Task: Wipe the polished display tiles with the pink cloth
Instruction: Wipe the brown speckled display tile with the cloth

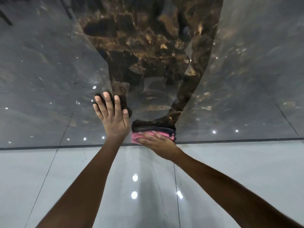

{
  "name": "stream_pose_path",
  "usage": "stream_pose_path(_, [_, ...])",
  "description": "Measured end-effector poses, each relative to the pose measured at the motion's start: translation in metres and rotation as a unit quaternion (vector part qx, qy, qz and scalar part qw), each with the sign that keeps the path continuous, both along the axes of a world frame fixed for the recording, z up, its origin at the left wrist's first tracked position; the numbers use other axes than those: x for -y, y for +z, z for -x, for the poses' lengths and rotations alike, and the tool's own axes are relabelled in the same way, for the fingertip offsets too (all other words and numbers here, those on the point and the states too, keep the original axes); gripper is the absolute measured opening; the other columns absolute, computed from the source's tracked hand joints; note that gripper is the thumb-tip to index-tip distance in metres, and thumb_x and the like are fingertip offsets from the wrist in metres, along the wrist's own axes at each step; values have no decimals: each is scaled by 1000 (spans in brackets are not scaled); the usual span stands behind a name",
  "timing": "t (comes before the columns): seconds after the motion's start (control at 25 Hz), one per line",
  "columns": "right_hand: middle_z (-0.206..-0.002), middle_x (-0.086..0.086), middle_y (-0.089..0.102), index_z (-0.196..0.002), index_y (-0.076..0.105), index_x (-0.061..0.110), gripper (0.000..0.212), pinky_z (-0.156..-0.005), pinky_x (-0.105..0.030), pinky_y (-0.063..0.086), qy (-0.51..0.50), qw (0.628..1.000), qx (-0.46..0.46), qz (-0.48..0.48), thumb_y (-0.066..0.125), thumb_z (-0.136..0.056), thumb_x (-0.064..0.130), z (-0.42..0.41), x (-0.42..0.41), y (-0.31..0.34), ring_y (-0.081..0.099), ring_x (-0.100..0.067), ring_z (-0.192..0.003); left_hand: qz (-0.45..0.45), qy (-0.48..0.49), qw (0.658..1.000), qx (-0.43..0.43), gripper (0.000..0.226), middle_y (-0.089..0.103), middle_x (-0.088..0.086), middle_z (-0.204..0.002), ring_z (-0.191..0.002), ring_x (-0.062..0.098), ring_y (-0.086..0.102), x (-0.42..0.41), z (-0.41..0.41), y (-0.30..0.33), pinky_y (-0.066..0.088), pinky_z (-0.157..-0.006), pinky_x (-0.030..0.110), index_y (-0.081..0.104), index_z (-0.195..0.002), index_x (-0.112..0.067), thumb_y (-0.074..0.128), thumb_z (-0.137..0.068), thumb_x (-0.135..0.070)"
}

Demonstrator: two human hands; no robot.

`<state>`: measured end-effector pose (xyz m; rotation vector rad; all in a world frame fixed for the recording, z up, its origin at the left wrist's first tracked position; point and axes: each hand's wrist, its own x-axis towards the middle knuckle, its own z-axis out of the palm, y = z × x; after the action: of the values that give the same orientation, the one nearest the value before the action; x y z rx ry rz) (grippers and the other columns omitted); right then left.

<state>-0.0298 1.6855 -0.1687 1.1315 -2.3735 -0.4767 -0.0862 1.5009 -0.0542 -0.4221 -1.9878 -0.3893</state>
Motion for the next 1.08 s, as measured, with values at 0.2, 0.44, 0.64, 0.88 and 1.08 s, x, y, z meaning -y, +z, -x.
stream_pose_path(0.2, [-157, 0, -20, -141, -28, 1, 89, -115, -19, -13, 14, 979, 145, -144, 46, -96, 20, -17, -88, -11, 24, -13, -144, 21, 22, 999, 23, 57, -24, -7, -160, -147, 19, -22, 0, -5, 2, -10, -120, 40, -13, -154, -28, 15, -105, -33])
stream_pose_path(0.44, [-157, 2, 18, -151, 18, 17, 94, -118, -34, -2, 27, 997, -49, -61, 63, -69, 12, -24, -156, 109, 18, -19, -143, -93, 16, 990, 104, 44, 8, 4, -159, -151, 22, -4, -30, -36, 50, -7, -118, 45, 26, -146, -25, 27, -104, -38])
stream_pose_path(0.64, [-152, 8, 36, -147, 36, 21, 70, -112, -39, 17, 1, 984, -180, 14, 43, -77, 21, -10, -135, 268, 28, -18, -141, -103, -24, 994, 33, 41, 20, 10, -153, -144, 35, 10, -70, -26, 187, -10, -116, 44, 33, -141, -19, 32, -102, -32])
stream_pose_path(0.88, [-148, 6, 41, -141, 49, 22, 66, -103, -44, 26, -80, 909, -317, 258, 59, -75, 23, -11, -146, 436, 36, -26, -139, -124, 7, 990, -65, 49, 29, 18, -156, -145, 33, 16, -113, -15, 338, 4, -116, 53, 26, -148, -16, 32, -102, -32])
stream_pose_path(1.08, [-150, -7, 39, -147, 34, 21, 87, -104, -39, 26, -181, 849, -354, 348, 62, -65, 26, -35, -231, 496, 27, -36, -141, -81, -30, 987, -136, 53, 25, 22, -157, -145, 41, 14, -141, -18, 428, -2, -119, 45, 28, -150, -6, 32, -103, -30])
